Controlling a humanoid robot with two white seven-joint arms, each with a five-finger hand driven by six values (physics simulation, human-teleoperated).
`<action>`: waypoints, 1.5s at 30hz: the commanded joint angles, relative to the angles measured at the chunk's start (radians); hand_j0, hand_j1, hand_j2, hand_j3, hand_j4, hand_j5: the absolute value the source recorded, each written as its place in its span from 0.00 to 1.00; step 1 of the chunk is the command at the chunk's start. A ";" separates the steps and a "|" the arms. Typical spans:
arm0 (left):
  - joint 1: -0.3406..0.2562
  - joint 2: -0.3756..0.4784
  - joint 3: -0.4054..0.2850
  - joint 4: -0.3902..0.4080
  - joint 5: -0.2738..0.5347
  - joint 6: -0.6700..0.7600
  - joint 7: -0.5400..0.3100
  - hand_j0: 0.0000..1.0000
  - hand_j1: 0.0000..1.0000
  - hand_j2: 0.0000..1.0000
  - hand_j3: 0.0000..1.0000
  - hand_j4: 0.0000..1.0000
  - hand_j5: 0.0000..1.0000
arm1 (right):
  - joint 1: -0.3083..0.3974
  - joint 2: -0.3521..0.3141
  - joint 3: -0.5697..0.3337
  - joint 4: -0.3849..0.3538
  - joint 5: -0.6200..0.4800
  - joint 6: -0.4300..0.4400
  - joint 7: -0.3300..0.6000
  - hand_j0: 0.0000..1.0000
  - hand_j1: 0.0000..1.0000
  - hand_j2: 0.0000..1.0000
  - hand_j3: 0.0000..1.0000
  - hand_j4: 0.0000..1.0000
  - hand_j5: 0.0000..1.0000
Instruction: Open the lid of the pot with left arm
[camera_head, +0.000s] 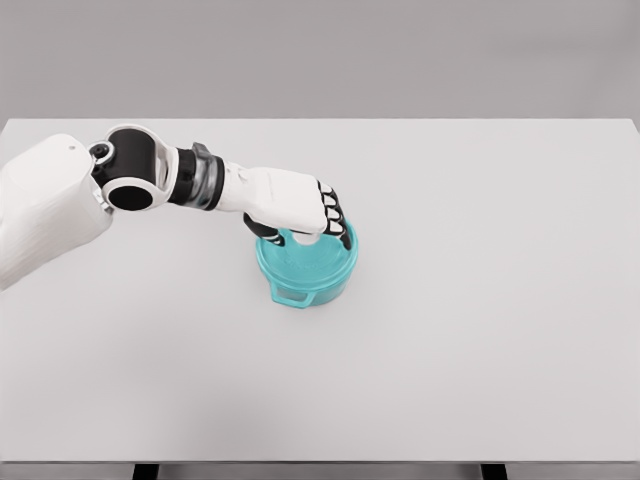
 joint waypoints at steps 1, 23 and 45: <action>0.000 -0.001 0.000 0.000 0.004 0.002 0.000 0.78 0.78 0.78 0.78 0.78 0.78 | 0.000 0.000 0.000 0.000 0.000 0.000 0.000 1.00 1.00 1.00 1.00 1.00 1.00; -0.006 -0.001 -0.001 0.000 0.002 0.002 0.000 0.55 0.55 0.55 0.55 0.55 0.55 | 0.000 0.000 0.000 0.000 0.000 0.000 0.000 1.00 1.00 1.00 1.00 1.00 1.00; -0.043 0.111 0.013 0.008 0.019 0.002 0.000 0.55 0.55 0.55 0.55 0.55 0.55 | 0.000 0.000 0.000 0.000 0.000 0.000 0.000 1.00 1.00 1.00 1.00 1.00 1.00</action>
